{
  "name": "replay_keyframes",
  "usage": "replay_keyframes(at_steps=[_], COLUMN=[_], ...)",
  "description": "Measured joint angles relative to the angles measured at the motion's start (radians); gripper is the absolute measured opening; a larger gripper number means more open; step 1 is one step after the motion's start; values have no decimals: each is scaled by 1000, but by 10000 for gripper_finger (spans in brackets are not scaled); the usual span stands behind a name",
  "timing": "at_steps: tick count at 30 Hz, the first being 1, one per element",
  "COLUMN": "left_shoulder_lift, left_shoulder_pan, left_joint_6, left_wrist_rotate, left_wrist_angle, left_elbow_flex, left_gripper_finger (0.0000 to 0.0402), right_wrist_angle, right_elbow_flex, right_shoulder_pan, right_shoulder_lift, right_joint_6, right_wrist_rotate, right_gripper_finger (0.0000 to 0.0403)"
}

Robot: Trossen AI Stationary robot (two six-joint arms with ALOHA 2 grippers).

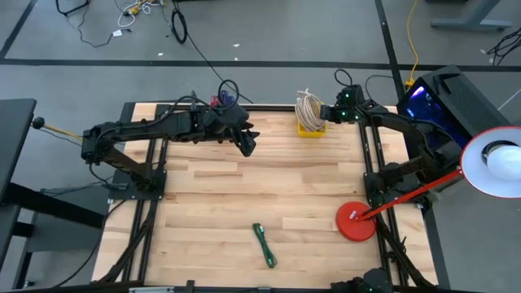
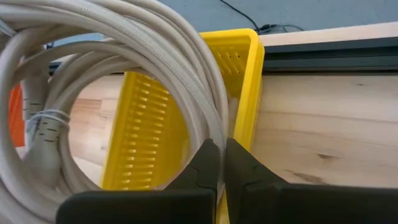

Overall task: Pick & Place USB Port
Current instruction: Put the brown HDMI cable into the yellow bin

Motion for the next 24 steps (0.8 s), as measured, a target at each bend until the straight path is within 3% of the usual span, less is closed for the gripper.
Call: replay_keyframes(at_steps=[7, 24], left_shoulder_lift=[0, 0], left_shoulder_pan=[0, 0], left_joint_6=[0, 0], left_wrist_rotate=[0, 0], left_wrist_angle=[0, 5], left_elbow_flex=[0, 0], left_gripper_finger=[186, 186], right_wrist_angle=[37, 22], right_elbow_flex=[0, -1], right_shoulder_pan=[0, 0], right_shoulder_lift=[2, 9], right_joint_6=[-30, -77], right_wrist_rotate=[-37, -55], right_gripper_finger=[3, 70])
